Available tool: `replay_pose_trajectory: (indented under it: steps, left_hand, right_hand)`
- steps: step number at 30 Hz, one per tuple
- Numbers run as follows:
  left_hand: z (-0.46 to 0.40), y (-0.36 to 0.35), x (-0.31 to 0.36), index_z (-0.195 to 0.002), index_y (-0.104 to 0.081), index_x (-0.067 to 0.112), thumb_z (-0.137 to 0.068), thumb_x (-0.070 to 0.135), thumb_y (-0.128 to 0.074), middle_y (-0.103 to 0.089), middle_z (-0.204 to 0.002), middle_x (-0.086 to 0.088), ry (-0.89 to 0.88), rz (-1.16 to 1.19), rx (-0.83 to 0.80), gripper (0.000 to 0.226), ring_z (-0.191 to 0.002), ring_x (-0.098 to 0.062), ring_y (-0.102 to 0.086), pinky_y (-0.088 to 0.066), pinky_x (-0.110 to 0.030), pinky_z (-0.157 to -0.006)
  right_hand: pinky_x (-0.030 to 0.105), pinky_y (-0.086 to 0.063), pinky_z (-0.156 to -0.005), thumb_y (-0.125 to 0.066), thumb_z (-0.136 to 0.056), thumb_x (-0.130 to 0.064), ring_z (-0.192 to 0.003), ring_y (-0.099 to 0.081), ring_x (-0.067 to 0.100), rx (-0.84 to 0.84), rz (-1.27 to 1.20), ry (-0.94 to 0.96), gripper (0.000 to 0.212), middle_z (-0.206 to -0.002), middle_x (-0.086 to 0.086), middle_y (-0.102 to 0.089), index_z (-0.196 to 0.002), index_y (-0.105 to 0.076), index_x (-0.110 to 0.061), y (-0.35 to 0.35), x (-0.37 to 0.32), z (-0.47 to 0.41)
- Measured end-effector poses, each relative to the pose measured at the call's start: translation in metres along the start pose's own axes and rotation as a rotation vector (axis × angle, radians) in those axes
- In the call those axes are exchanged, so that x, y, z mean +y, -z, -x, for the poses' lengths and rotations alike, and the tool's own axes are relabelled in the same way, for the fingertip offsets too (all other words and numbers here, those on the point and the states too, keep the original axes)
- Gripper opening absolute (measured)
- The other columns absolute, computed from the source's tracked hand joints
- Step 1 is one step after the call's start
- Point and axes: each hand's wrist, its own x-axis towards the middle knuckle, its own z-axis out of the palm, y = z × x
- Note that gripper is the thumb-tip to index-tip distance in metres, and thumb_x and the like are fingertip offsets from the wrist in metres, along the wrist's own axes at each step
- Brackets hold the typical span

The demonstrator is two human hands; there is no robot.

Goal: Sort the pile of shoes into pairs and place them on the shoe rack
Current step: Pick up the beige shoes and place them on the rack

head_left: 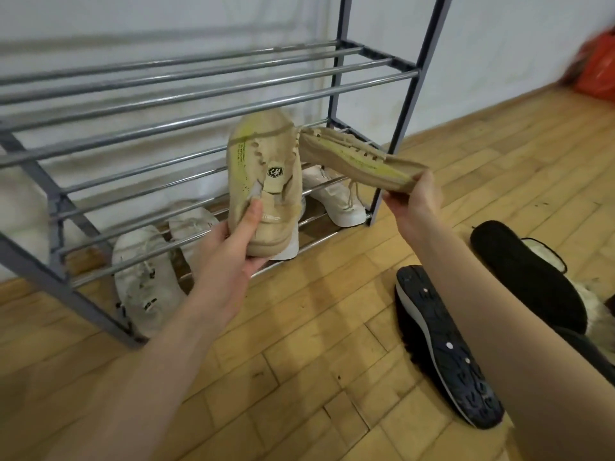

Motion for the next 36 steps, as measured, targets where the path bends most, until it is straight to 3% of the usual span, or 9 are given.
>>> replay_pose_trajectory:
  steps: [3, 14, 17, 20, 22, 25, 28, 32, 36]
  left_hand:
    - [-0.019, -0.015, 0.002, -0.115, -0.061, 0.007, -0.085, 0.029, -0.066, -0.072, -0.112, -0.005, 0.016, 0.046, 0.017, 0.038, -0.104, -0.018, -0.068, -0.051, -0.046, -0.096]
    - [-0.094, -0.071, -0.019, -0.124, -0.054, 0.003, -0.083, 0.032, -0.069, -0.068, -0.115, -0.011, 0.102, 0.165, 0.061, 0.052, -0.102, -0.022, -0.067, -0.052, -0.047, -0.094]
    - [-0.106, -0.080, -0.021, -0.126, -0.051, 0.003, -0.084, 0.031, -0.068, -0.066, -0.117, -0.013, 0.128, 0.195, 0.049, 0.053, -0.105, -0.024, -0.066, -0.052, -0.047, -0.094]
    - [-0.118, -0.096, -0.022, -0.123, -0.049, 0.005, -0.084, 0.031, -0.068, -0.064, -0.120, -0.013, 0.145, 0.226, 0.089, 0.050, -0.108, -0.027, -0.064, -0.051, -0.049, -0.094]
    - [-0.123, -0.106, -0.020, -0.127, -0.048, 0.008, -0.083, 0.036, -0.069, -0.062, -0.124, -0.012, 0.161, 0.216, 0.108, 0.056, -0.109, -0.026, -0.063, -0.053, -0.049, -0.092]
    - [-0.127, -0.114, -0.021, -0.131, -0.046, 0.012, -0.079, 0.042, -0.071, -0.060, -0.127, -0.012, 0.196, 0.181, 0.131, 0.064, -0.108, -0.027, -0.062, -0.056, -0.048, -0.086]
    - [-0.120, -0.118, -0.014, -0.129, -0.047, 0.010, -0.086, 0.030, -0.067, -0.062, -0.109, -0.012, 0.232, 0.156, 0.152, 0.051, -0.093, -0.025, -0.063, -0.055, -0.045, -0.085]
    - [-0.115, -0.116, 0.002, -0.122, -0.047, 0.010, -0.091, 0.027, -0.059, -0.057, -0.111, -0.014, 0.318, 0.109, 0.123, 0.037, -0.089, -0.028, -0.060, -0.052, -0.045, -0.065]
    - [-0.099, -0.107, 0.004, -0.139, -0.036, 0.011, -0.092, 0.029, -0.054, -0.047, -0.133, -0.015, 0.338, -0.011, 0.098, 0.054, -0.113, -0.040, -0.055, -0.048, -0.048, -0.083]
  right_hand:
    - [0.028, -0.058, -0.055, -0.040, -0.099, -0.009, -0.090, -0.063, 0.029, -0.154, -0.106, -0.020, 0.022, -0.110, 0.019, -0.057, -0.119, -0.046, -0.001, -0.019, -0.002, -0.005]
    - [0.037, -0.060, -0.078, -0.044, -0.100, -0.004, -0.096, -0.061, 0.030, -0.374, -0.107, -0.146, 0.009, -0.114, 0.022, -0.056, -0.099, -0.051, 0.001, -0.056, -0.001, -0.069]
    - [0.036, -0.060, -0.075, -0.054, -0.098, -0.014, -0.098, -0.063, 0.026, -0.395, 0.056, -0.182, 0.022, -0.113, 0.016, -0.060, -0.114, -0.053, 0.000, -0.052, -0.011, -0.081]
    - [0.027, -0.053, -0.058, -0.057, -0.096, -0.020, -0.062, -0.055, 0.012, -0.373, 0.384, -0.125, 0.024, -0.080, 0.005, -0.057, -0.115, -0.056, -0.005, -0.042, -0.010, -0.087]
    - [0.025, -0.050, -0.056, -0.054, -0.094, -0.016, -0.054, -0.050, 0.010, -0.328, 0.482, -0.051, 0.016, -0.068, 0.001, -0.050, -0.107, -0.055, -0.007, -0.033, -0.009, -0.084]
    - [0.024, -0.050, -0.057, -0.056, -0.092, -0.018, -0.064, -0.055, 0.014, -0.285, 0.570, 0.068, 0.022, -0.077, 0.003, -0.055, -0.109, -0.054, -0.004, -0.018, -0.009, -0.070]
    - [0.024, -0.050, -0.059, -0.050, -0.096, -0.016, -0.065, -0.054, 0.015, -0.333, 0.650, 0.116, 0.013, -0.079, 0.005, -0.054, -0.103, -0.053, -0.005, -0.001, -0.001, -0.052]
    - [0.028, -0.051, -0.065, -0.046, -0.097, -0.015, -0.070, -0.057, 0.015, -0.363, 0.792, 0.157, 0.013, -0.080, 0.003, -0.057, -0.101, -0.055, -0.007, 0.027, 0.017, -0.034]
    - [0.026, -0.052, -0.066, -0.047, -0.097, -0.015, -0.074, -0.059, 0.014, -0.385, 0.890, 0.154, 0.017, -0.089, 0.006, -0.061, -0.109, -0.056, -0.007, 0.053, 0.029, -0.019]
